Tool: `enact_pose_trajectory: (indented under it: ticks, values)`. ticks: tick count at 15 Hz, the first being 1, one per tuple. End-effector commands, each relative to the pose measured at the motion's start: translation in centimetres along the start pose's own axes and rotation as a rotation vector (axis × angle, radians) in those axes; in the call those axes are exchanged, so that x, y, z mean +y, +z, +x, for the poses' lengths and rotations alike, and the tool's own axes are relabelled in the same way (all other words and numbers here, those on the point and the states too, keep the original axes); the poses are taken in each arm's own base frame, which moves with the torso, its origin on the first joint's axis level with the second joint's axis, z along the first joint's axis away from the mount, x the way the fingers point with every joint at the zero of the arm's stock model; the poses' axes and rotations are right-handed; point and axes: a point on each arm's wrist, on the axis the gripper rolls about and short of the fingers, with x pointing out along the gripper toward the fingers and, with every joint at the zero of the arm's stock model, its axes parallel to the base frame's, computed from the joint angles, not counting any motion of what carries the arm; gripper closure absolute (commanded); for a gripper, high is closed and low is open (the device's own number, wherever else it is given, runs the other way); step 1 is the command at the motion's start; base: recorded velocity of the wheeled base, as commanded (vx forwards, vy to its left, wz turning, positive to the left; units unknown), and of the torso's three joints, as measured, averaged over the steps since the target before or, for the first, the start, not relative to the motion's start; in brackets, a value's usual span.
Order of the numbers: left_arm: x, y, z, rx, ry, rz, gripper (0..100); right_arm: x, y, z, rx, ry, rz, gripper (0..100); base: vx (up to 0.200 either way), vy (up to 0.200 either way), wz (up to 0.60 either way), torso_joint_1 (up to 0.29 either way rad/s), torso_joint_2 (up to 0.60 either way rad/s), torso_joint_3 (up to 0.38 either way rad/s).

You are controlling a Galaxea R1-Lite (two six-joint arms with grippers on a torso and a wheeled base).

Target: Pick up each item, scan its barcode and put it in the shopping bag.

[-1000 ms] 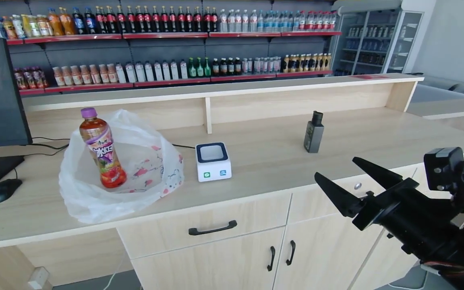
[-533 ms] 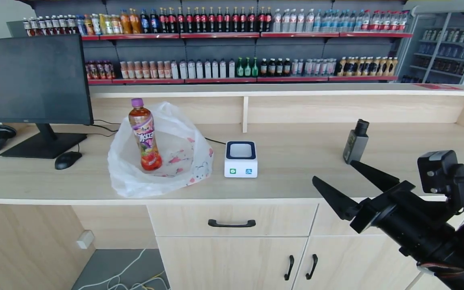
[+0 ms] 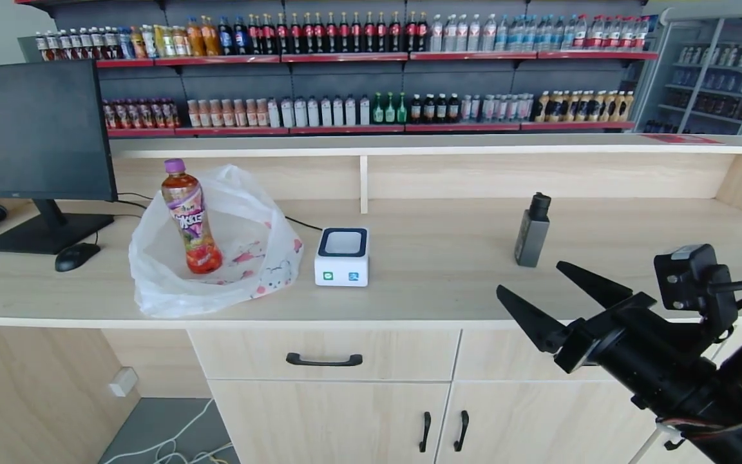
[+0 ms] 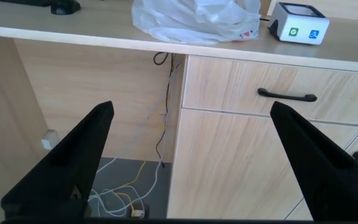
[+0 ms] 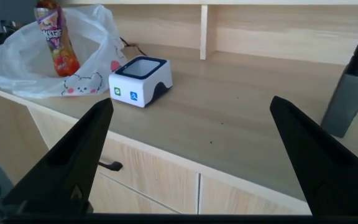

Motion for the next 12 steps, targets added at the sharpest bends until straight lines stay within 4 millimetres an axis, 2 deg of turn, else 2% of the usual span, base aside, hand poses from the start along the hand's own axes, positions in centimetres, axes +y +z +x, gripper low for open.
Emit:
enact_pose_trajectory:
  ticks: [1,3,5,7,9,12]
  values:
    - [0.0,0.0,0.0,0.0,0.001,0.0,0,0.0,-1.6,0.0,0.075,-0.002,0.0,0,0.0,0.0,0.0,0.0,0.0,0.0]
    - [0.0,0.0,0.0,0.0,0.001,0.0,0,-0.1,-2.5,0.0,0.117,-0.004,0.023,0,0.2,0.0,0.0,0.0,0.0,0.002]
    - [0.0,0.0,0.0,0.0,0.001,0.0,0,-1.6,-2.9,0.8,0.124,-0.069,0.019,0,0.2,0.0,0.0,0.002,0.0,0.002]
    - [0.0,0.0,0.0,0.0,0.001,-0.002,0,-3.9,-2.8,2.0,0.109,-0.155,-0.043,0,0.2,0.0,0.0,-0.017,0.0,0.002]
    - [0.0,0.0,0.0,0.0,0.001,0.0,0,-4.6,-3.1,2.3,0.117,-0.157,-0.049,0,0.2,0.0,0.0,0.007,0.0,-0.005]
    - [0.0,0.0,0.0,0.0,0.001,0.001,0,-6.2,-3.1,3.0,0.104,-0.213,-0.063,0,0.0,0.0,0.0,0.0,0.0,0.0]
